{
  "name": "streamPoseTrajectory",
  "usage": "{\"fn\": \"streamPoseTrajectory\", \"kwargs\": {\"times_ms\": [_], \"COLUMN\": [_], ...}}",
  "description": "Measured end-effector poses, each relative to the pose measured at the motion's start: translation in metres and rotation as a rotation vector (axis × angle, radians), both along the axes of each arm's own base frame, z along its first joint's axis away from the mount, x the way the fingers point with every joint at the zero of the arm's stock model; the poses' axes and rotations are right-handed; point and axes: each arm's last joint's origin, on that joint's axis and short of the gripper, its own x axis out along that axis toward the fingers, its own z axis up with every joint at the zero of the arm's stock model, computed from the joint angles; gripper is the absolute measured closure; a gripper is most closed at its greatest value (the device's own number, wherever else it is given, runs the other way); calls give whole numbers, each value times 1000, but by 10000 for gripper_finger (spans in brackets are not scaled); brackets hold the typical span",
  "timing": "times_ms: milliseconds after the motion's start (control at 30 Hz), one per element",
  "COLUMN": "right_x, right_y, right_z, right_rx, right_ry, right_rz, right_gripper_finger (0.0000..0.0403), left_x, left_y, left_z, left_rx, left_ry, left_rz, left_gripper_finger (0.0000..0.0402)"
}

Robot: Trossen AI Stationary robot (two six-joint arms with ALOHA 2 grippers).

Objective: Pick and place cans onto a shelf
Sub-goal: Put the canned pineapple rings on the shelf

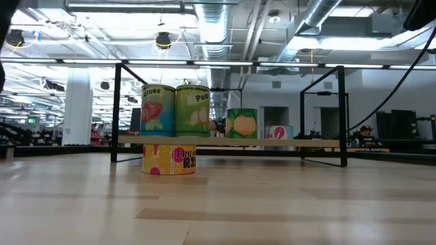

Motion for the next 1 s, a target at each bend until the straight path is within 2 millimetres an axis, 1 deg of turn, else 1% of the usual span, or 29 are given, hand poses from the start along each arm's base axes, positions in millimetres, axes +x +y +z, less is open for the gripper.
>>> {"fn": "streamPoseTrajectory", "kwargs": {"times_ms": [100,167,233,300,367,433,500,567,667,767,867,1000], "right_x": [0,1,2,4,5,8,15,26,47,68,87,113], "right_y": [0,0,1,2,2,2,1,-1,-4,-13,-29,-52], "right_z": [0,1,1,1,1,1,1,1,2,3,4,6], "right_rx": [-15,-27,-24,-24,-24,-19,-8,6,28,20,22,112], "right_ry": [-17,-39,-56,-82,-105,-132,-159,-167,-164,-134,-92,-72], "right_rz": [5,10,11,15,16,10,12,48,153,265,340,440], "right_gripper_finger": [321,321,321,321,321,321,321,321,321,321,321,321], "left_x": [-43,-76,-105,-133,-157,-178,-194,-205,-210,-206,-198,-187], "left_y": [-16,-26,-33,-37,-37,-33,-29,-24,-21,-23,-28,-35], "left_z": [26,36,39,37,33,24,13,0,-24,-49,-73,-100], "left_rx": [45,77,76,58,53,74,91,111,105,78,60,38], "left_ry": [-88,-126,-153,-157,-172,-186,-198,-214,-257,-318,-355,-386], "left_rz": [37,57,53,66,115,176,236,279,290,245,168,75], "left_gripper_finger": [377,377,377,377,377,379,383,388,395,399,400,401]}}
